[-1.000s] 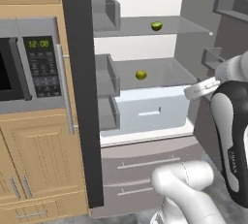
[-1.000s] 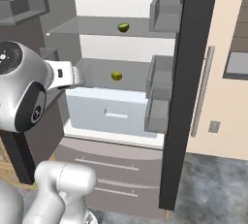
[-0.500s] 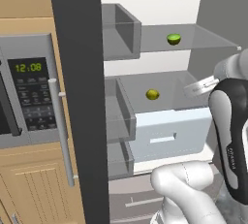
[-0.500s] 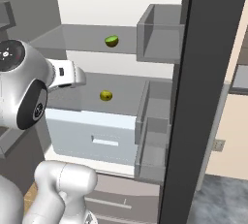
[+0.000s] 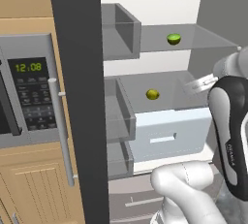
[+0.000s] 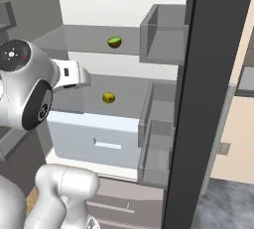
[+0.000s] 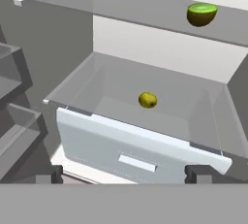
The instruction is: Retrieve the kiwi and pear from the fridge and place them into the bowl on the dining table.
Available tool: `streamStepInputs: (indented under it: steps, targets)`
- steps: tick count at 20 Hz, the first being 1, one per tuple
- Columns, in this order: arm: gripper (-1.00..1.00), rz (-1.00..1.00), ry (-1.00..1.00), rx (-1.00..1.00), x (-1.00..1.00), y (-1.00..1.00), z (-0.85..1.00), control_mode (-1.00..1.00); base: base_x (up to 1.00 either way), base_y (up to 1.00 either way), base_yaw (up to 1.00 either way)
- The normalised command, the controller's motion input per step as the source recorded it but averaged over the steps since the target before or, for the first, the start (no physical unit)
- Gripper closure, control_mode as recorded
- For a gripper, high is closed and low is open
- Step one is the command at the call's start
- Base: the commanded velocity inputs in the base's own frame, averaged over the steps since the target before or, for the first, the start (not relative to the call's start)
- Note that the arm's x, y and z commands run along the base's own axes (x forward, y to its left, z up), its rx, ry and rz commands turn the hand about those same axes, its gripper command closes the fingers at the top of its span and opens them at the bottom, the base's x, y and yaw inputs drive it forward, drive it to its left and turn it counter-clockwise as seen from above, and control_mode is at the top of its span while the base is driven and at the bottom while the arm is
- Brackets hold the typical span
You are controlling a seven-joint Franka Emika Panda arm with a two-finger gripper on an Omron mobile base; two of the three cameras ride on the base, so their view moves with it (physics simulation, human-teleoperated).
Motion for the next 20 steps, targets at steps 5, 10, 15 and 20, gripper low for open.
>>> streamStepInputs:
  steps: [5, 10, 15, 20]
  targets:
    - [-1.00, 0.00, 0.00, 0.05, 0.67, -0.25, 0.11, -1.00, 0.00, 0.00, 0.00]
    - [-1.00, -0.03, 0.00, 0.02, 0.36, -0.19, 0.37, -1.00, 0.00, 0.00, 0.00]
    - [-1.00, -0.06, 0.00, 0.00, 0.51, -0.01, 0.17, -1.00, 0.00, 0.00, 0.00]
    - [-1.00, -0.09, 0.00, 0.00, 0.39, 0.00, 0.00, -1.00, 0.00, 0.00, 0.00]
